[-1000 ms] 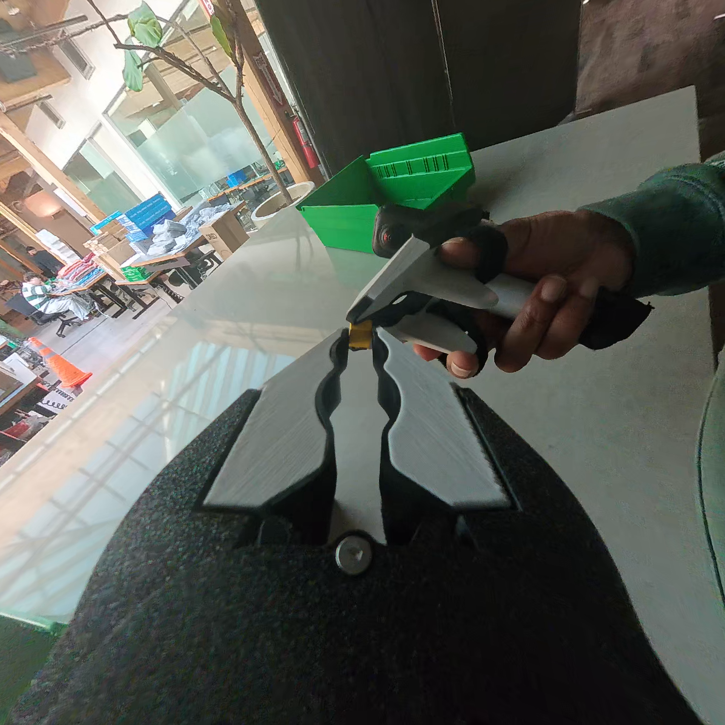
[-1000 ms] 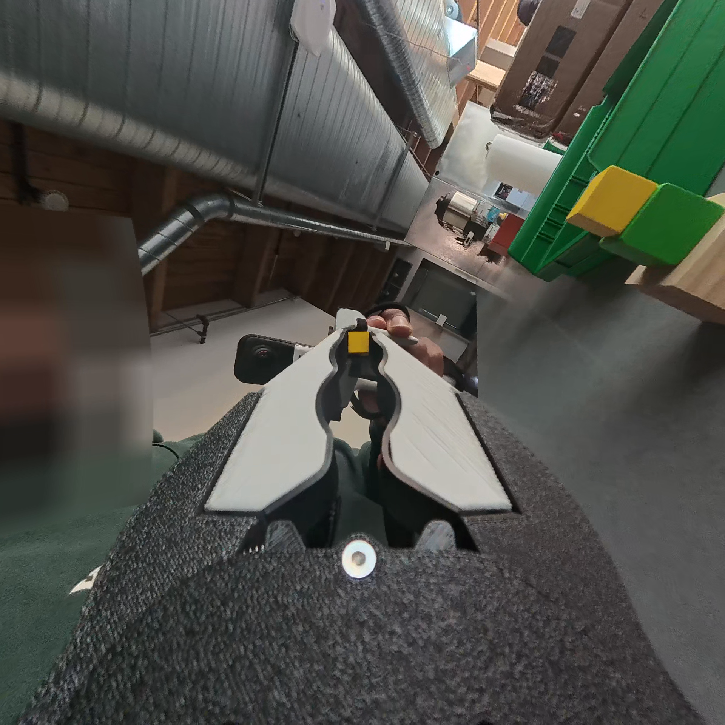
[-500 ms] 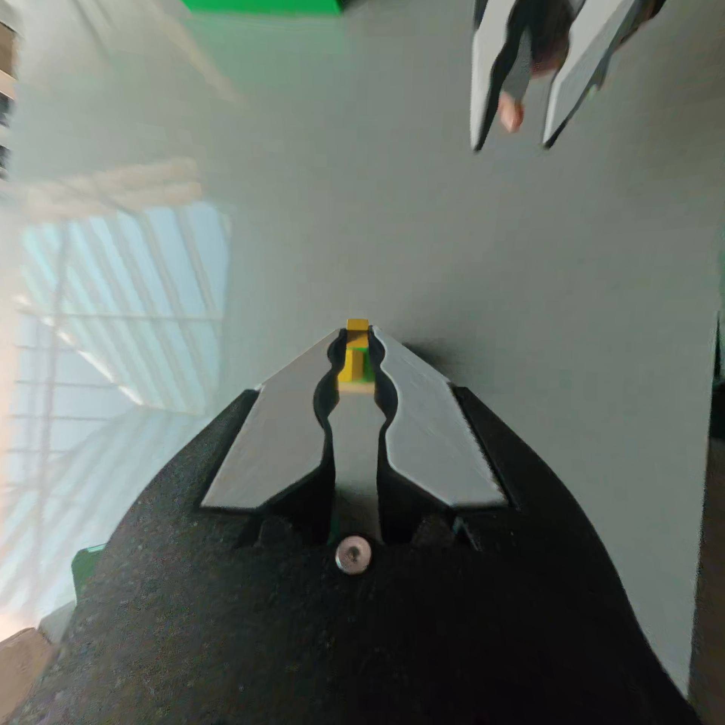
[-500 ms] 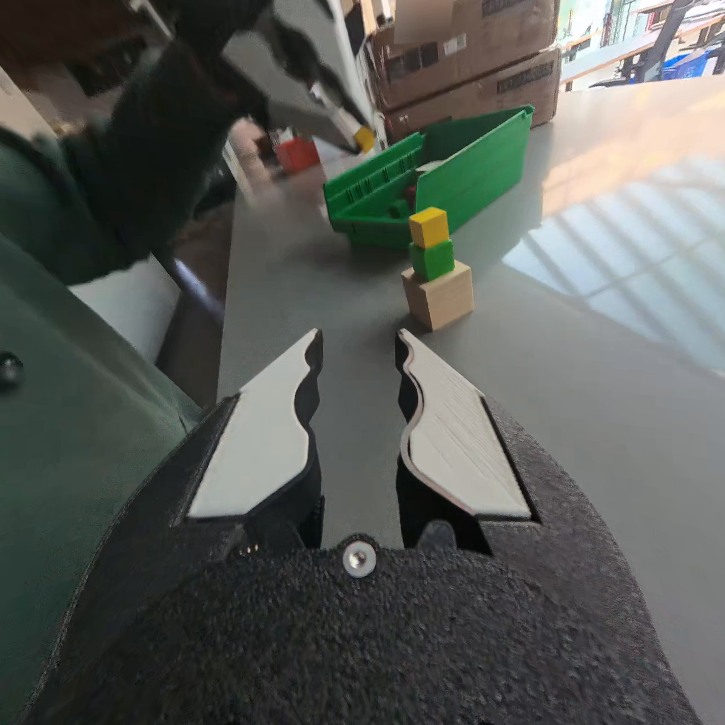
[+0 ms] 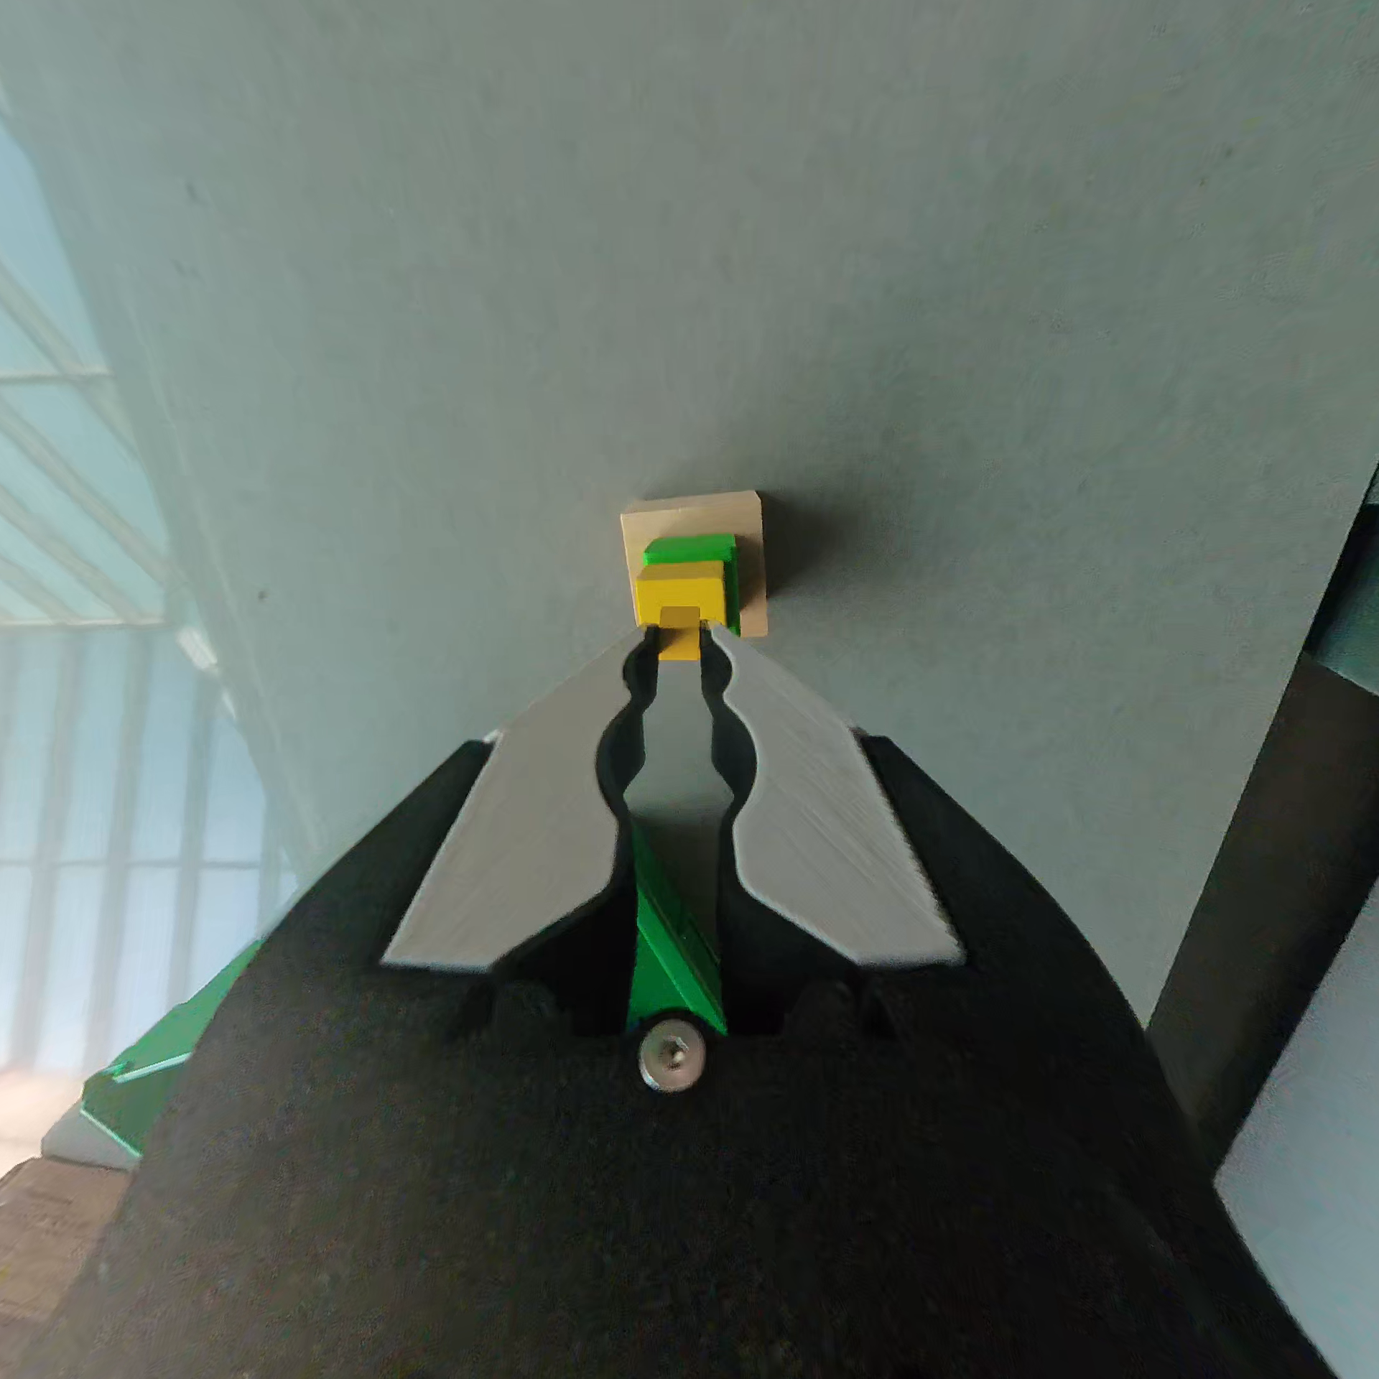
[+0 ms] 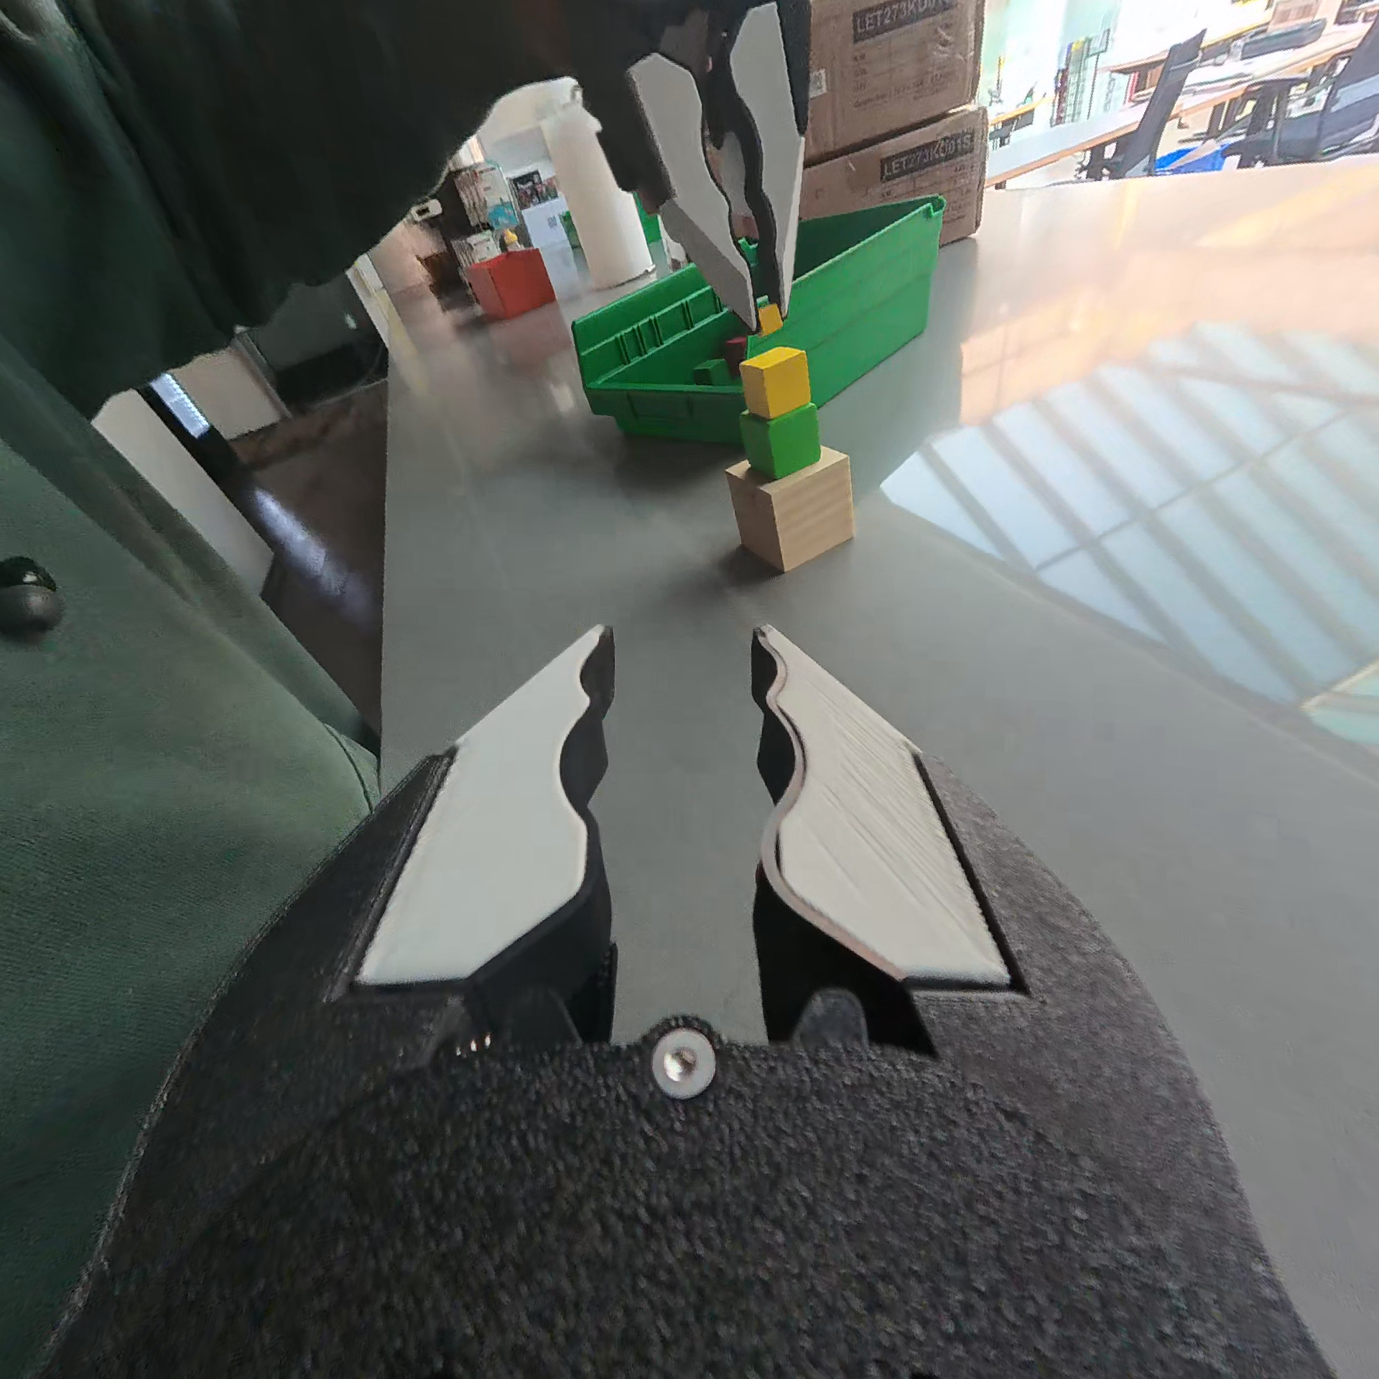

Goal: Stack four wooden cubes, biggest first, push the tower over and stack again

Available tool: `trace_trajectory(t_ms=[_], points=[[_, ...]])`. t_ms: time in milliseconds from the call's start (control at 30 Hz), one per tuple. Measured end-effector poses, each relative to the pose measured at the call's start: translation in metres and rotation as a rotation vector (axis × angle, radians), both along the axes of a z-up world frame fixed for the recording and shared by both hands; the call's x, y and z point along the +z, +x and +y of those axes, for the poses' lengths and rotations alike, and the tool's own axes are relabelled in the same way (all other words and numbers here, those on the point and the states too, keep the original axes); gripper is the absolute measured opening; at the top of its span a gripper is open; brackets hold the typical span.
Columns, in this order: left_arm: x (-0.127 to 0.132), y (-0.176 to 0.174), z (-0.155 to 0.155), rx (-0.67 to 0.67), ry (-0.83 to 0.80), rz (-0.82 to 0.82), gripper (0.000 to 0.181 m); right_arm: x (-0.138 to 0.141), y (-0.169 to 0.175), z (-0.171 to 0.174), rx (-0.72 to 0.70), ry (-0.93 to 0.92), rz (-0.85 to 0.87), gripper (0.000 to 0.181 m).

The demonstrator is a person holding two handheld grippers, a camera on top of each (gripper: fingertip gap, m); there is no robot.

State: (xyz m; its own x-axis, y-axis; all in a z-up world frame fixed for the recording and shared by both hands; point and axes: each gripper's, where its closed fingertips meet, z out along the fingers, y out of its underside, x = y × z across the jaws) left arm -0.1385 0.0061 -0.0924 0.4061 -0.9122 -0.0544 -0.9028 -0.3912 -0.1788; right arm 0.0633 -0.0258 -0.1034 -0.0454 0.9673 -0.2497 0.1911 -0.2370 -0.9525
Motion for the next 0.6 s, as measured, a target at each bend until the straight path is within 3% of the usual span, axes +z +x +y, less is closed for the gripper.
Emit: trace_trajectory(t_ms=[600], points=[[-0.0105,-0.0044,-0.0008,0.022,-0.056,0.049,0.009,-0.0065,-0.0042,0.0007,0.01,-0.019,-0.005,0.036]])
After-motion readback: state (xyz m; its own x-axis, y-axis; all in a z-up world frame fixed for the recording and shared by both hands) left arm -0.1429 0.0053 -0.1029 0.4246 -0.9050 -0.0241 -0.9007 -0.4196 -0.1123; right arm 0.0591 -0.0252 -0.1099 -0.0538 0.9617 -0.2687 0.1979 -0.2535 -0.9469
